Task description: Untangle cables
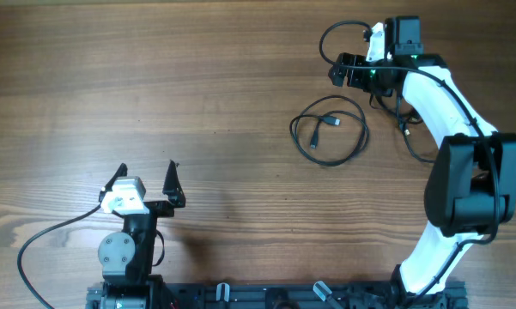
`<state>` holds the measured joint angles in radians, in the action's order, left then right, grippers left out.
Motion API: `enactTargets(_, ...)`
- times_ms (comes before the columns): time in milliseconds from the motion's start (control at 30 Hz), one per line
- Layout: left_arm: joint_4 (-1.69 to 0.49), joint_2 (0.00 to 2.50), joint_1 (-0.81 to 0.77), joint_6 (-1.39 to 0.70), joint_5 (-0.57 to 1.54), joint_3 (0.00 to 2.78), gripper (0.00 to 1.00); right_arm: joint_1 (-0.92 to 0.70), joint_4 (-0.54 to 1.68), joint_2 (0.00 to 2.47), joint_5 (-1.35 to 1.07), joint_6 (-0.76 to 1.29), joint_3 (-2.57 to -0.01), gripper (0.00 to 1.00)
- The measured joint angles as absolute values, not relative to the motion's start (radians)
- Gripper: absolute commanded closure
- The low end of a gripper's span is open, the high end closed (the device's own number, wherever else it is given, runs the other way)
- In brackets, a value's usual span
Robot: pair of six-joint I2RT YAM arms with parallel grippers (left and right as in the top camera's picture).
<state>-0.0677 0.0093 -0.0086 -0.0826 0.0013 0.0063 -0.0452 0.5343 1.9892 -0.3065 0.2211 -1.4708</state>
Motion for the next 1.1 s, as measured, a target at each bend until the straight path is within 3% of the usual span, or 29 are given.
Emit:
enactTargets(100, -0.068, 0.009, -0.009, -0.083, 0.001, 0.006, 0.00, -0.053, 0.538, 1.936, -0.307, 0.221, -1.470, 0.00)
enactTargets(767, -0.068, 0.009, -0.009, -0.083, 0.002, 0.006, 0.00, -0.070, 0.540, 0.889, -0.307, 0.221, -1.471, 0.00)
enactTargets(1100, -0.068, 0.009, -0.009, -0.082, 0.006, 0.006, 0.00, -0.070, 0.742, 0.573, -0.197, 0.196, -1.359, 0.00)
